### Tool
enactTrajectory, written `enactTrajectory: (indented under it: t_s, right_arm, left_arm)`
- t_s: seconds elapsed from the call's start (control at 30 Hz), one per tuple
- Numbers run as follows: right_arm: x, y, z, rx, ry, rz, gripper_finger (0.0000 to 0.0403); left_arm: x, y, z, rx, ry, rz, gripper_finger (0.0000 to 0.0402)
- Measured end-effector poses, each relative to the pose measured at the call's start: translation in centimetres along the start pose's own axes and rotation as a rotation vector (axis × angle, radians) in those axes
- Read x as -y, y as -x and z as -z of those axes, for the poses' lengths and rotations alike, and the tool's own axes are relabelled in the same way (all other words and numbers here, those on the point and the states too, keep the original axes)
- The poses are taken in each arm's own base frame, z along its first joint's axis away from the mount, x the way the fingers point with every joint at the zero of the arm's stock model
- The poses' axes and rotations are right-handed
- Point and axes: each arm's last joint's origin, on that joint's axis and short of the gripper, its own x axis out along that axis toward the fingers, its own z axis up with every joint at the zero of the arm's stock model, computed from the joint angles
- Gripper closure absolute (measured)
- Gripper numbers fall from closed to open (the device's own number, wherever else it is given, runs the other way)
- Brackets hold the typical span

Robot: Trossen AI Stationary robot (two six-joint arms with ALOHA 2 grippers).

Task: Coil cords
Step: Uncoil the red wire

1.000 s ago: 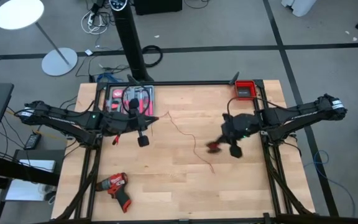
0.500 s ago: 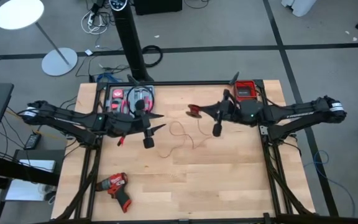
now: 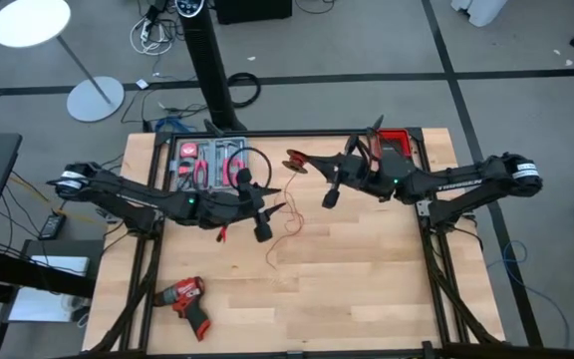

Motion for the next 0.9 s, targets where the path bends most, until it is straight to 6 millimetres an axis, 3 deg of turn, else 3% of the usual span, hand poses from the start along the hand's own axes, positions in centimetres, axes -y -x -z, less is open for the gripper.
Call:
enactTrajectory:
  t_s: [0.3, 0.7, 0.8, 0.9]
  right_arm:
    - [-0.7, -0.9, 1.0, 0.004, 0.042, 0.005, 0.0403]
    - [-0.5, -0.6, 0.4, 0.028, 0.087, 0.028, 0.0403]
    - [-0.5, -0.6, 0.4, 0.026, 0.088, 0.027, 0.0403]
    - [-0.6, -0.6, 0.5, 0.018, 0.092, 0.021, 0.0403]
  left_arm:
    - [-0.1, -2.3, 1.5, -0.033, 0.051, -0.075, 0.0225]
    - [-0.5, -2.4, 1.7, -0.056, 0.083, -0.102, 0.0226]
    - [-0.6, -2.5, 1.8, -0.062, 0.088, -0.107, 0.0243]
    - [-0.5, -2.5, 1.8, -0.064, 0.088, -0.091, 0.0287]
